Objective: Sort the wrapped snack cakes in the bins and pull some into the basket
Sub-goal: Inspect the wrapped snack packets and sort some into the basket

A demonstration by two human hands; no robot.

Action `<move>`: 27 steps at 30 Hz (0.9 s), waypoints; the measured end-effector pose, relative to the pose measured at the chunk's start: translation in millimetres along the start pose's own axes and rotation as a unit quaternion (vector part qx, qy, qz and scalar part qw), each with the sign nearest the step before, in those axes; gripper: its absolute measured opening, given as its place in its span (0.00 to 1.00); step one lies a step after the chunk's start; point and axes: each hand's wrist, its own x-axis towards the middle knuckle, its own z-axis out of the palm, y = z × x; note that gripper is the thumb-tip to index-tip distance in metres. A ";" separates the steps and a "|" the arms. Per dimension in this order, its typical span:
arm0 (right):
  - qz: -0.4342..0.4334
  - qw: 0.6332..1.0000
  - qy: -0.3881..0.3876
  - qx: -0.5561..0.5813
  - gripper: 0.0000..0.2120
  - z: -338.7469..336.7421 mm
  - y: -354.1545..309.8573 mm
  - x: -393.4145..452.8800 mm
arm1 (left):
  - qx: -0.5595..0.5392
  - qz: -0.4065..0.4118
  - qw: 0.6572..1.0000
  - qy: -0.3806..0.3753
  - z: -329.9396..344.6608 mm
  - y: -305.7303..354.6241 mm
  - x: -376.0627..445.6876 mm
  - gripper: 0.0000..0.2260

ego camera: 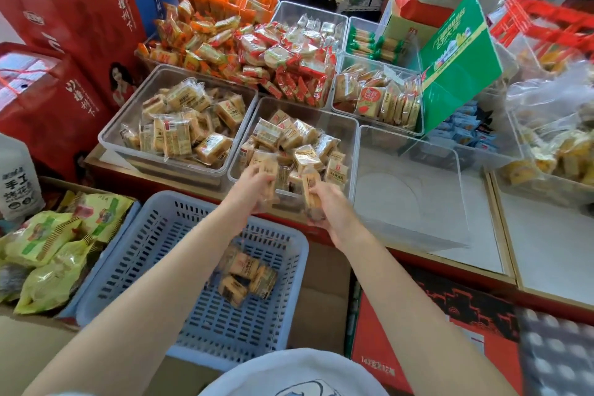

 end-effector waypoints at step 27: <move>-0.229 0.839 0.113 -0.480 0.24 -31.3 -41.7 230.5 | 0.528 0.342 0.775 0.060 32.9 35.4 183.5 0.26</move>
